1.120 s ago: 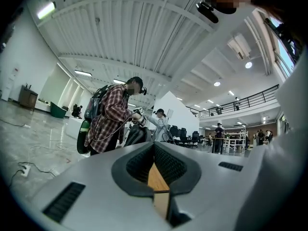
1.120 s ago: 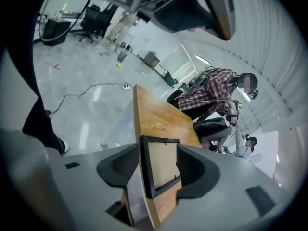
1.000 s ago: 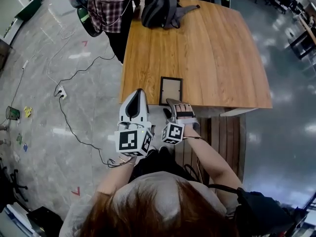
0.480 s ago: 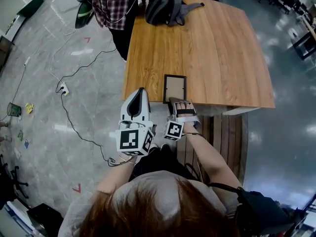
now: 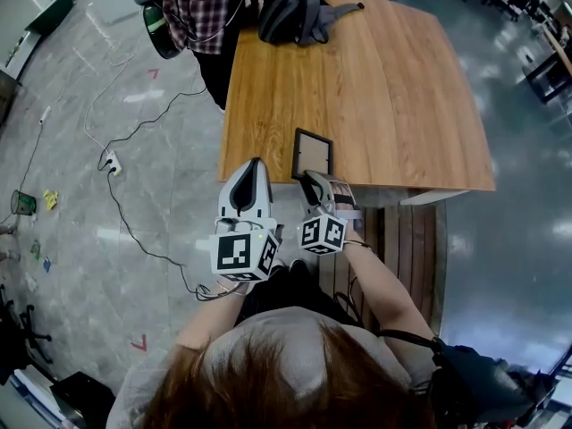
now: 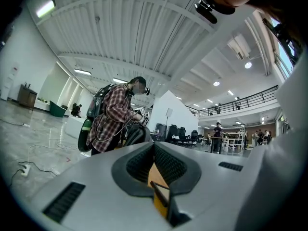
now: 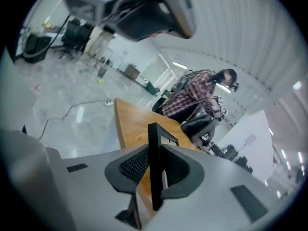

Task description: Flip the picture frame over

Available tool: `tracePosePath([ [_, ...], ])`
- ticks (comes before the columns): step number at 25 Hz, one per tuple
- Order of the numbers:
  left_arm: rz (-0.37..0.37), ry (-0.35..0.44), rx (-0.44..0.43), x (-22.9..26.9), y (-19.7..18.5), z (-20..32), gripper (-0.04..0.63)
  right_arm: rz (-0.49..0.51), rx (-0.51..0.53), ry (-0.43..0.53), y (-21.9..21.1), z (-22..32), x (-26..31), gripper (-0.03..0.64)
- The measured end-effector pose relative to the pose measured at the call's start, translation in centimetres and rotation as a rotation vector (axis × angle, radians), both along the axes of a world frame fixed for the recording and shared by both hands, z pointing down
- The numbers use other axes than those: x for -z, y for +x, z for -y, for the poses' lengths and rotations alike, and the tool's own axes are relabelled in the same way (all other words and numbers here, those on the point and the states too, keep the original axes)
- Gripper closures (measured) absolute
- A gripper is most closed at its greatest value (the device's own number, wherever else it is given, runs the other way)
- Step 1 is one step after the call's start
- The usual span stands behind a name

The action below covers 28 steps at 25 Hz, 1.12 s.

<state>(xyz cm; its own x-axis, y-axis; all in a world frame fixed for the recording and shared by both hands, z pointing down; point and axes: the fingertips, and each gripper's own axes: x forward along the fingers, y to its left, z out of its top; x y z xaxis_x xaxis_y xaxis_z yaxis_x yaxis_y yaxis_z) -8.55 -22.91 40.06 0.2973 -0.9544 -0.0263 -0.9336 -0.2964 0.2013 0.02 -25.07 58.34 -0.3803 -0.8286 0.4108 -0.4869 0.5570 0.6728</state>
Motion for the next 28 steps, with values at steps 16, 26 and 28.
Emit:
tracePosePath([
  [16, -0.011, -0.007, 0.014, -0.3, -1.0, 0.4, 0.588, 1.311, -0.508, -0.092, 4.9, 2.5, 7.1, 0.523],
  [26, 0.012, -0.030, -0.008, -0.6, -1.0, 0.0, 0.588, 2.022, -0.876, -0.181, 8.9, -0.3, 1.9, 0.526],
  [28, 0.019, -0.033, -0.011, -0.6, -1.0, -0.1, 0.588, 2.057, -0.929, -0.222, 8.5, -0.6, 0.4, 0.529],
])
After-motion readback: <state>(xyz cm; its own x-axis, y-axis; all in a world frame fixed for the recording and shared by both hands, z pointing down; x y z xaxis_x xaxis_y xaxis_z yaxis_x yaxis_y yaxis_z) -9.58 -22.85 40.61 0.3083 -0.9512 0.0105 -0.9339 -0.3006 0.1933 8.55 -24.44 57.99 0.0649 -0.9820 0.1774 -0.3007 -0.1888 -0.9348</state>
